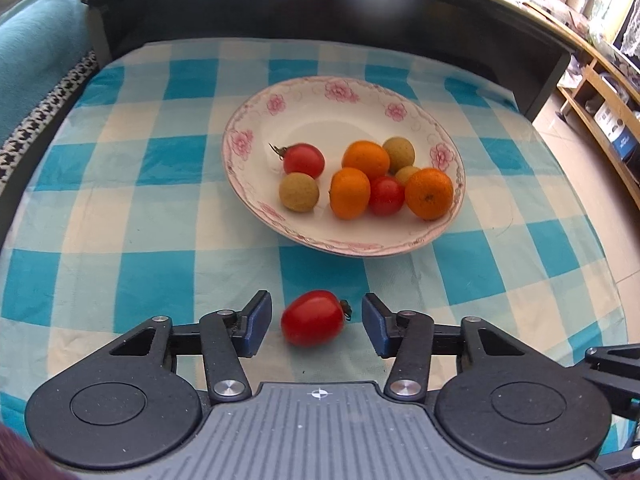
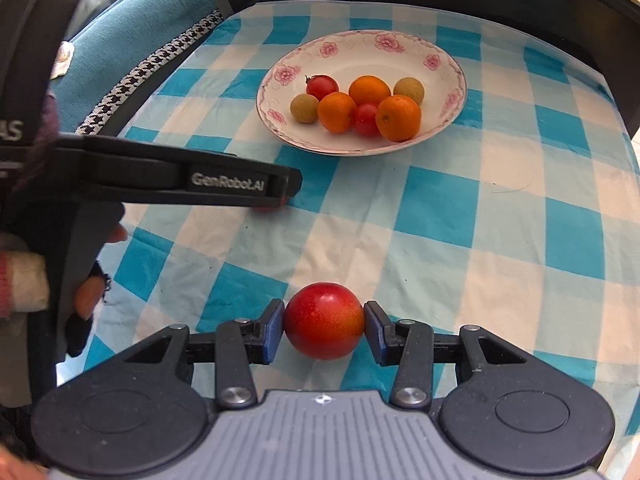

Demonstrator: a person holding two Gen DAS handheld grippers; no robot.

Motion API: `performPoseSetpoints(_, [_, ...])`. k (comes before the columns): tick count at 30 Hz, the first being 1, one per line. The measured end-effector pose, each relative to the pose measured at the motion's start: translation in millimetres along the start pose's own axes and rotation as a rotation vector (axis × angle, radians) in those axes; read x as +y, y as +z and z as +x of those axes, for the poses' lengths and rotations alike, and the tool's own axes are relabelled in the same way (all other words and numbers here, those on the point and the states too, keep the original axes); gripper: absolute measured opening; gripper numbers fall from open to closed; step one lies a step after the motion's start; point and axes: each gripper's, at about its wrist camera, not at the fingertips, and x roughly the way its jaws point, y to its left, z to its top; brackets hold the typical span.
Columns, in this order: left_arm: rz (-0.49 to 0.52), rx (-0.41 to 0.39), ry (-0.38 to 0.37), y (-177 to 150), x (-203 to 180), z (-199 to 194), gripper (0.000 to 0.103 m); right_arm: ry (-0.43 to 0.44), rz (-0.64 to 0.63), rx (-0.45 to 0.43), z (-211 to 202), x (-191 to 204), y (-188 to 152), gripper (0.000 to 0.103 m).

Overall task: Organize fruits
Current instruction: 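Grasp a large red tomato with the right gripper while the left gripper grasps a red tomato, then carry both red tomatoes in both grippers toward the bowl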

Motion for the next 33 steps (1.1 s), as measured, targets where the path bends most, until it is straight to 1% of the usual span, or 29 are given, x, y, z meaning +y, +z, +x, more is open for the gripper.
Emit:
performPoseSetpoints(5, [-0.002, 0.007, -0.003, -1.0, 0.2, 4.0, 0.046, -0.007, 0.028, 0.012, 6.5, -7.7, -1.5, 0.044])
performPoseSetpoints(9, [0.004, 0.013, -0.010, -3.8, -1.1, 3.1, 0.045, 0.000, 0.036, 0.007, 6.5, -9.4, -0.8, 0.044])
performPoseSetpoints(14, [-0.013, 0.020, -0.033, -10.6, 0.5, -3.9, 0.043, -0.004, 0.031, 0.002, 6.3, -8.5, -2.1, 0.044])
performPoseSetpoints(19, [-0.004, 0.039, -0.010, -25.6, 2.7, -16.7, 0.043, -0.020, 0.014, 0.005, 3.4, -6.0, -6.9, 0.044])
performPoseSetpoints(22, [-0.020, 0.042, -0.013, -35.8, 5.9, -26.7, 0.043, -0.019, 0.012, 0.000, -1.9, -4.9, -11.3, 0.044])
performPoseSetpoints(28, [-0.009, 0.046, -0.023, -54.4, 3.4, -42.0, 0.042, -0.036, -0.008, 0.011, -7.3, -0.6, -26.0, 0.044])
performPoseSetpoints(33, [0.005, 0.059, -0.021, -61.8, -0.6, -38.4, 0.046, -0.049, -0.020, 0.016, -5.2, 0.3, -34.4, 0.044])
